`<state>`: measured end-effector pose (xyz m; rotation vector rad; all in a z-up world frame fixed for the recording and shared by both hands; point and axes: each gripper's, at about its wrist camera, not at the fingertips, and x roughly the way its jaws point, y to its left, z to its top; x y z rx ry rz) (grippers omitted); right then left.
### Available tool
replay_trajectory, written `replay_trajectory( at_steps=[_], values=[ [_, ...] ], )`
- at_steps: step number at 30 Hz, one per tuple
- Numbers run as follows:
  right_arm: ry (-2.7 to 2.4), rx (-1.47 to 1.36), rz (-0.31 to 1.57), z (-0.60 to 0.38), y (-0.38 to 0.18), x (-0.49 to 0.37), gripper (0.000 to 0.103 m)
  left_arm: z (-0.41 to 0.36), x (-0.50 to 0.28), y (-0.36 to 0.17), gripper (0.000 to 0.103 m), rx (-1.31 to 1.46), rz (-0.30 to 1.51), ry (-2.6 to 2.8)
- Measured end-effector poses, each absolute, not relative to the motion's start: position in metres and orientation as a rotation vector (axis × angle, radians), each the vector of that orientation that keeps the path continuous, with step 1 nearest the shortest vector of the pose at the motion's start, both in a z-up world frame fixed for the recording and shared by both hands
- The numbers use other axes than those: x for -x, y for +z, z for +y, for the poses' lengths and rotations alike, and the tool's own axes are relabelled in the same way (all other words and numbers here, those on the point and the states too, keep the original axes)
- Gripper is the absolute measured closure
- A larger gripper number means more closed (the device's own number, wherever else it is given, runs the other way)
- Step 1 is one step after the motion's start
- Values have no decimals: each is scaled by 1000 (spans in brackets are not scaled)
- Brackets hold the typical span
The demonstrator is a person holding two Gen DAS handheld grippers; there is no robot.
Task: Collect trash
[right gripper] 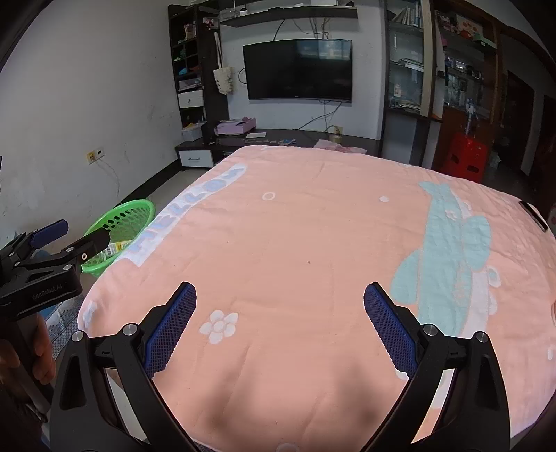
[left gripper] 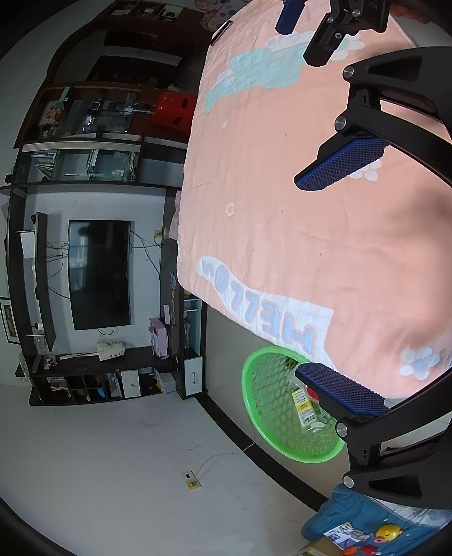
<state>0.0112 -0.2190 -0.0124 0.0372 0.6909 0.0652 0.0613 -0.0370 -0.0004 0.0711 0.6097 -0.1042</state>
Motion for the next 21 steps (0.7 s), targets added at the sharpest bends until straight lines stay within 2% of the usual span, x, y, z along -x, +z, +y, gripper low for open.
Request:
replay_trajectory(
  at_steps=[21],
  values=[
    [81, -25, 694, -209, -13, -12, 7, -31, -62, -1, 7, -63, 620, -84]
  ],
)
